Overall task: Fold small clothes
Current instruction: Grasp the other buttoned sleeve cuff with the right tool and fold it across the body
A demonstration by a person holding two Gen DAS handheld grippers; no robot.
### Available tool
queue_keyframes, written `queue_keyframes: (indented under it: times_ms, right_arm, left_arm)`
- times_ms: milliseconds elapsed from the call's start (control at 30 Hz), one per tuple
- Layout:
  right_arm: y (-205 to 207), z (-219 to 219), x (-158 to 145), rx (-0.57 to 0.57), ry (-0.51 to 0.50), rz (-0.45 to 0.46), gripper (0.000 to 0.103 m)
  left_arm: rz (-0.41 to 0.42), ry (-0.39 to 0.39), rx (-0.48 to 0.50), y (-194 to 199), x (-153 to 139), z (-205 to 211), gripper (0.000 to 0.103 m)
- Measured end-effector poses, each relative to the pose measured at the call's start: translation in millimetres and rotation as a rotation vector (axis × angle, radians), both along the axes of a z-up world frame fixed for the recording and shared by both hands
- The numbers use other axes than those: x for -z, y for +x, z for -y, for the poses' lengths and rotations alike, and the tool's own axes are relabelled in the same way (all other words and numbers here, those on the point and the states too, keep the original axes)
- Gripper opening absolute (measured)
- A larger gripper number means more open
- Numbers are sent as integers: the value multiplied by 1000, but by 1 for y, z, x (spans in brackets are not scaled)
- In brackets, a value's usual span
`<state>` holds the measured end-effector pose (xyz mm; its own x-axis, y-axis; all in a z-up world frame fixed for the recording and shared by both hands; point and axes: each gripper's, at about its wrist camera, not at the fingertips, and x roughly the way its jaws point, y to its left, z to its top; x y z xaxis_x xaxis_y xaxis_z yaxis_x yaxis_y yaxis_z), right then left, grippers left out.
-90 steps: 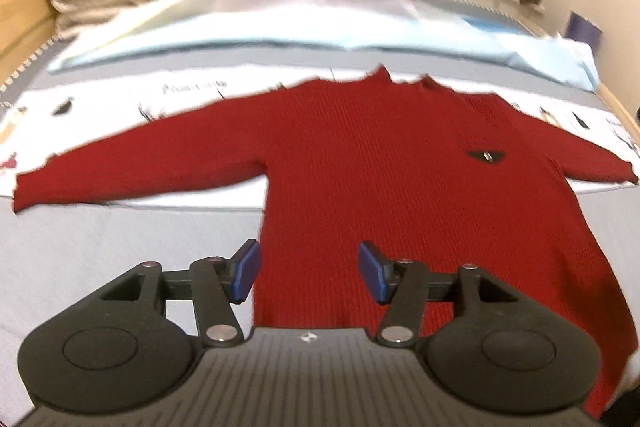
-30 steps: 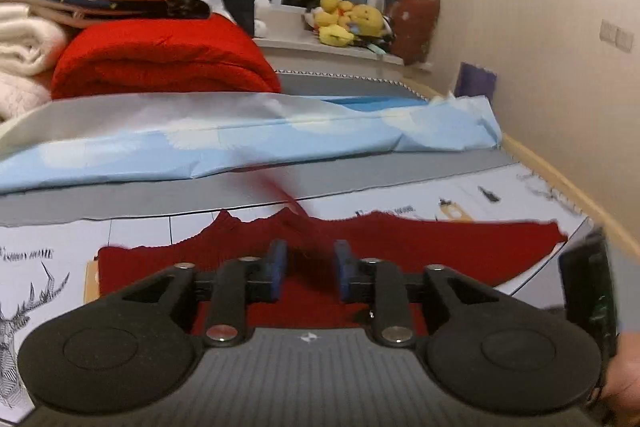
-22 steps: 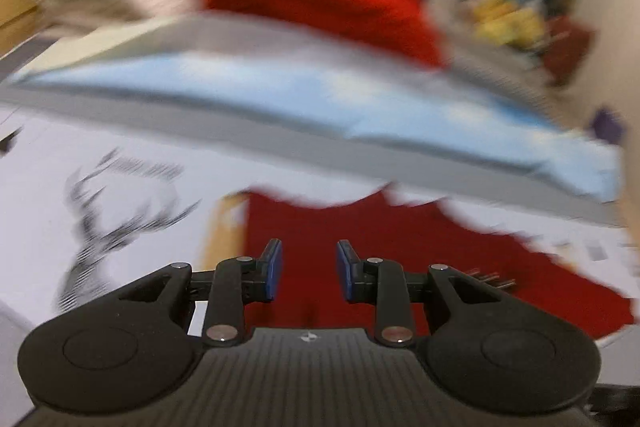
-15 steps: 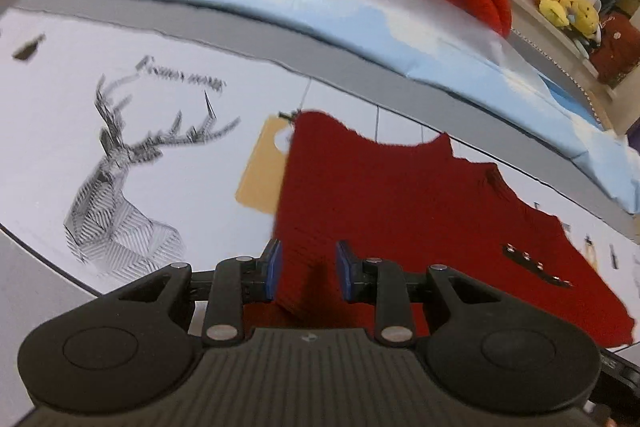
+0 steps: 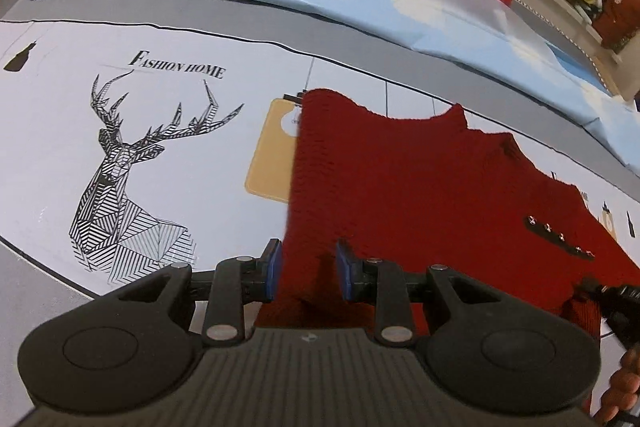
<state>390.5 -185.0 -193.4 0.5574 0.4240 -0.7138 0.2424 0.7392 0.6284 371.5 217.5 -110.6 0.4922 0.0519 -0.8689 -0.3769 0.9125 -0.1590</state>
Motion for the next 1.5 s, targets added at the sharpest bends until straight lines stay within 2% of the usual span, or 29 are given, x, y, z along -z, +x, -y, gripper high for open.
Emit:
queue_keyframes:
  times_ms: [233, 267, 367, 433, 467, 500, 633, 667, 700, 767, 833, 933, 967, 1000, 1033, 1133, 1167, 1233, 1300, 1400, 1467, 1500]
  right_arm:
    - [-3, 1, -36, -13, -78, 196, 0]
    - [-2, 2, -36, -13, -86, 182, 0]
    - [6, 3, -15, -12, -74, 31, 6]
    - [8, 9, 5, 10, 4, -62, 24]
    - [8, 11, 13, 29, 41, -94, 37]
    - [9, 12, 19, 39, 62, -109, 37]
    - [14, 12, 21, 44, 63, -81, 37]
    - [16, 13, 22, 48, 65, -74, 32]
    - [16, 13, 23, 49, 70, -70, 14]
    - [8, 15, 19, 57, 80, -40, 9]
    - [3, 18, 3, 61, 87, 39, 9]
    - [-6, 14, -28, 56, 55, 205, 9]
    - [-8, 15, -32, 73, 70, 227, 9]
    - [-7, 18, -29, 95, 83, 202, 9]
    - [-5, 22, -20, 112, 75, 130, 9]
    - [-4, 32, 17, 158, 58, -137, 13]
    - [-7, 36, 20, 175, 72, -153, 15]
    - [-8, 36, 5, 174, 22, -111, 17]
    - [-13, 32, -20, 176, -69, -1, 17]
    - [-17, 34, -35, 186, -72, 95, 18]
    - [-7, 36, -19, 120, -5, 45, 29]
    - [-5, 44, -6, 80, 32, -34, 28]
  left_arm:
    - [-24, 25, 30, 5, 8, 10, 31]
    - [-26, 29, 32, 5, 8, 11, 31]
    - [-30, 36, 44, 6, 11, 15, 31]
    - [-35, 42, 51, 7, 12, 18, 31]
    - [-37, 46, 55, 8, 13, 18, 31]
    - [-39, 49, 59, 8, 13, 19, 31]
    - [-47, 63, 75, 9, 15, 22, 31]
    - [-48, 66, 79, 9, 16, 22, 31]
    - [-50, 69, 83, 9, 16, 23, 31]
    - [-51, 75, 89, 9, 17, 23, 31]
    - [-53, 82, 94, 10, 18, 23, 31]
    - [-66, 90, 103, 11, 25, 22, 31]
    - [-80, 101, 108, 12, 31, 22, 31]
    - [-94, 110, 109, 12, 35, 22, 34]
    - [-107, 113, 110, 12, 39, 21, 36]
    - [-105, 114, 106, 12, 37, 20, 36]
    - [-95, 116, 100, 11, 33, 20, 35]
    - [-68, 120, 97, 11, 26, 22, 35]
    - [-63, 119, 103, 12, 25, 26, 35]
    - [-110, 134, 117, 14, 39, 31, 35]
    - [-116, 155, 124, 15, 39, 34, 35]
    - [-111, 151, 119, 15, 37, 34, 35]
